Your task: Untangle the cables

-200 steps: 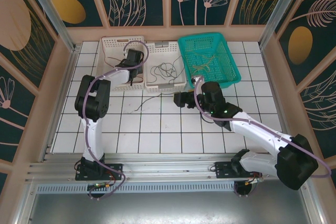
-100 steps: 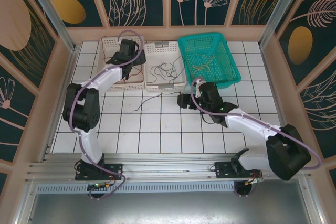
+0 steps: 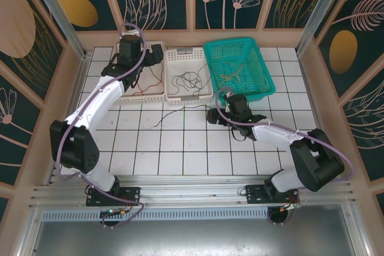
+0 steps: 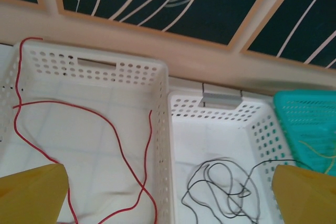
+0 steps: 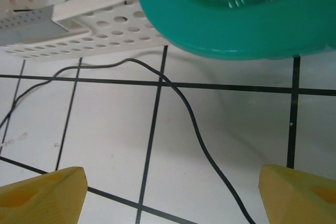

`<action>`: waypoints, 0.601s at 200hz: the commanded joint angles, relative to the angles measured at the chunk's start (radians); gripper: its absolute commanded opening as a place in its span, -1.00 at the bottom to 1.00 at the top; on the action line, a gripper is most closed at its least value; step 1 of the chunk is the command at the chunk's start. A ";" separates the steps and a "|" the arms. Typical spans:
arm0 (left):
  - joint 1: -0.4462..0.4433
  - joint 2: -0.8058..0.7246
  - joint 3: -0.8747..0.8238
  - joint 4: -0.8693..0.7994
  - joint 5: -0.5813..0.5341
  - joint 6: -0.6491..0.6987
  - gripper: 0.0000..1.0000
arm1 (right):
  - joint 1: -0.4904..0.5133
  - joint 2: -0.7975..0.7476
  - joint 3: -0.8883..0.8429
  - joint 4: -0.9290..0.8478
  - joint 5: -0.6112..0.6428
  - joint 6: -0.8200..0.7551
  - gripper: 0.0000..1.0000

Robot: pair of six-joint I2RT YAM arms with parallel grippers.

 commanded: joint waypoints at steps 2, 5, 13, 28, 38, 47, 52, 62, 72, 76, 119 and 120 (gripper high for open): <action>-0.005 -0.066 -0.025 -0.055 0.017 -0.031 0.97 | -0.003 0.031 0.025 -0.003 0.054 0.003 0.71; -0.005 -0.070 -0.026 -0.063 0.016 -0.030 0.97 | -0.004 0.035 0.027 -0.005 0.063 0.002 0.71; -0.006 -0.080 -0.030 -0.079 0.016 -0.030 0.97 | -0.003 0.045 0.035 -0.011 0.075 0.000 0.71; -0.008 -0.102 -0.051 -0.093 0.017 -0.031 0.97 | -0.004 0.070 0.046 -0.018 0.098 -0.008 0.71; -0.011 -0.117 -0.071 -0.096 0.021 -0.036 0.97 | -0.003 0.088 0.055 -0.022 0.111 -0.009 0.70; -0.014 -0.129 -0.093 -0.096 0.022 -0.037 0.97 | -0.003 0.108 0.062 -0.021 0.118 -0.009 0.70; -0.016 -0.138 -0.105 -0.095 0.021 -0.039 0.97 | -0.004 0.119 0.068 -0.021 0.117 -0.009 0.70; -0.019 -0.152 -0.128 -0.092 0.021 -0.040 0.97 | -0.003 0.142 0.080 -0.021 0.112 -0.012 0.68; -0.020 -0.166 -0.148 -0.091 0.016 -0.040 0.97 | -0.004 0.162 0.089 -0.019 0.115 -0.014 0.68; -0.022 -0.171 -0.153 -0.091 0.015 -0.038 0.97 | -0.003 0.170 0.091 -0.020 0.115 -0.015 0.67; -0.026 -0.239 -0.216 -0.087 0.002 -0.035 0.97 | 0.003 0.199 0.092 -0.023 0.106 -0.020 0.54; -0.026 -0.239 -0.216 -0.087 0.001 -0.035 0.97 | 0.003 0.200 0.092 -0.022 0.105 -0.019 0.53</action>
